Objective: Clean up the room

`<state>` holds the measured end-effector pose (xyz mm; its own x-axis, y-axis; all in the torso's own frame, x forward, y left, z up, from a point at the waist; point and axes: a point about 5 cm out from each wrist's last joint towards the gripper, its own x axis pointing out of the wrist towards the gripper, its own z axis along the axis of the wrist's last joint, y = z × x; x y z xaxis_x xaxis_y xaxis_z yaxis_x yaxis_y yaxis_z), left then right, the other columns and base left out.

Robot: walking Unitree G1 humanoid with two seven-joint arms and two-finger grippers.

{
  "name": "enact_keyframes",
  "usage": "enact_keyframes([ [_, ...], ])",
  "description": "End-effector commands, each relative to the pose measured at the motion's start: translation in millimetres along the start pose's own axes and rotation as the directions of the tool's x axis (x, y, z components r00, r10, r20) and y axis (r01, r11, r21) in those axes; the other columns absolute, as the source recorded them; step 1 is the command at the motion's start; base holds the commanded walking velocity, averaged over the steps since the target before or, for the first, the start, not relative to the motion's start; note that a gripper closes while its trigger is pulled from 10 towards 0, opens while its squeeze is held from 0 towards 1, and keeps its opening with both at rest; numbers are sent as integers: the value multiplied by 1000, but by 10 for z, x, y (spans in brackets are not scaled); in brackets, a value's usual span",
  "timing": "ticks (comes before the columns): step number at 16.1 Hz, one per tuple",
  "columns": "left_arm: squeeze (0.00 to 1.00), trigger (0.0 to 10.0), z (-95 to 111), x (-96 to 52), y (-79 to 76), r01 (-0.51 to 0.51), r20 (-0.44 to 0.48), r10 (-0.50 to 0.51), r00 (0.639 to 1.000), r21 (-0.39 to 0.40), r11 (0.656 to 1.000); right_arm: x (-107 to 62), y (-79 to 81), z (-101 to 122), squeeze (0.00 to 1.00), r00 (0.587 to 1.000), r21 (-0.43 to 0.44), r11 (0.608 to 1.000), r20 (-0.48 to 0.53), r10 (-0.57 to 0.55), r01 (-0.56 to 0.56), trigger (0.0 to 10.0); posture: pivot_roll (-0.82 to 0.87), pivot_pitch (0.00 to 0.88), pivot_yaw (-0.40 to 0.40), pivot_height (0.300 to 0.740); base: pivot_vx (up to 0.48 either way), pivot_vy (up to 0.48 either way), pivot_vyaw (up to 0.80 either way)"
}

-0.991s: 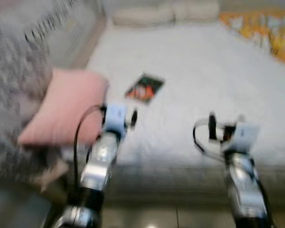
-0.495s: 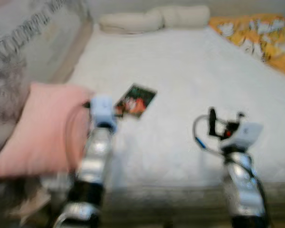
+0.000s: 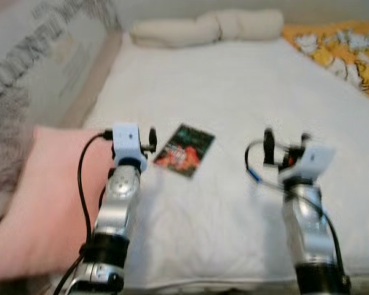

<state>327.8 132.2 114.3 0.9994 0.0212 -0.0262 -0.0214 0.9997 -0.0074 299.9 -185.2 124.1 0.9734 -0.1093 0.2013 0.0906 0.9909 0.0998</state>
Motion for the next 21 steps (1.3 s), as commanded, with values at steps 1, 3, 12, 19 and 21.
enact_keyframes([
  [1, 0, 10000, 43, 4, -61, 7, 15, -7, 1000, 8, 1000, 38, -169, -45, 0, 997, -8, 998, -35, -63, 63, 10000, -89, 0, 32, 740, 0, 0, 0],
  [3, 0, 10000, 66, -4, -31, 0, 26, -1, 1000, 16, 1000, 159, -200, -11, 0, 997, -12, 998, -35, -66, 66, 10000, -70, 0, 25, 740, 0, 0, 0],
  [12, 0, 10000, 56, -89, 12, 37, 35, -41, 999, 89, 995, 174, -140, -91, 0, 998, 11, 999, -48, -50, 50, 10000, -34, 0, 11, 740, 0, 0, 0],
  [19, 0, 10000, 79, -27, -116, 135, 36, -140, 990, 103, 985, 164, -92, -35, 0, 999, 32, 998, -30, -44, 45, 10000, -74, 0, 17, 740, 0, 0, 0],
  [21, 0, 10000, 91, -25, -119, 135, 45, -141, 989, 117, 984, 164, -91, -35, 0, 999, 27, 999, -34, -40, 41, 10000, -71, 0, 12, 740, 0, 0, 0],
])
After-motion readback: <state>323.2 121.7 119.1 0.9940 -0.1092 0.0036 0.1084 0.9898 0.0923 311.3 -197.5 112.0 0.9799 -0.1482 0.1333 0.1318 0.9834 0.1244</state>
